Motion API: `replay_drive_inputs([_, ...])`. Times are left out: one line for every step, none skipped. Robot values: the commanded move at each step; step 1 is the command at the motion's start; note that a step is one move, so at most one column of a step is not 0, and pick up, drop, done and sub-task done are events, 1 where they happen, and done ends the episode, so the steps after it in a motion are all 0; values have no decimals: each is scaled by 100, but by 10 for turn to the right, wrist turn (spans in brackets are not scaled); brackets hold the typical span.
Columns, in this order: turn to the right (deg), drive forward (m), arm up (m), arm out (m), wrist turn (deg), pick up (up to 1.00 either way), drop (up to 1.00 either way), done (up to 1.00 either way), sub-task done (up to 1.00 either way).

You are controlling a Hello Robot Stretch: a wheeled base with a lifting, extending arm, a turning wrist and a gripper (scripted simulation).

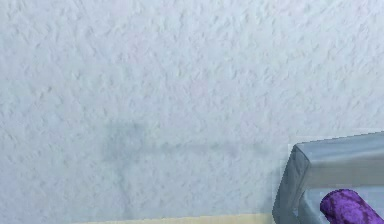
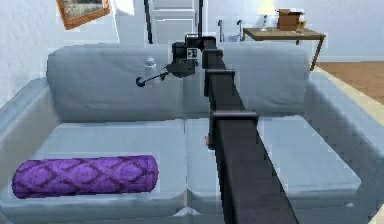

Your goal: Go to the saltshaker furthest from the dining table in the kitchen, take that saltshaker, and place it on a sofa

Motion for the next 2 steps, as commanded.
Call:
replay_drive_inputs([0, 0, 0, 0, 360, 0, 0, 0, 0])
replay_drive_inputs([0, 0, -24, 0, 0, 0, 0, 0, 0])
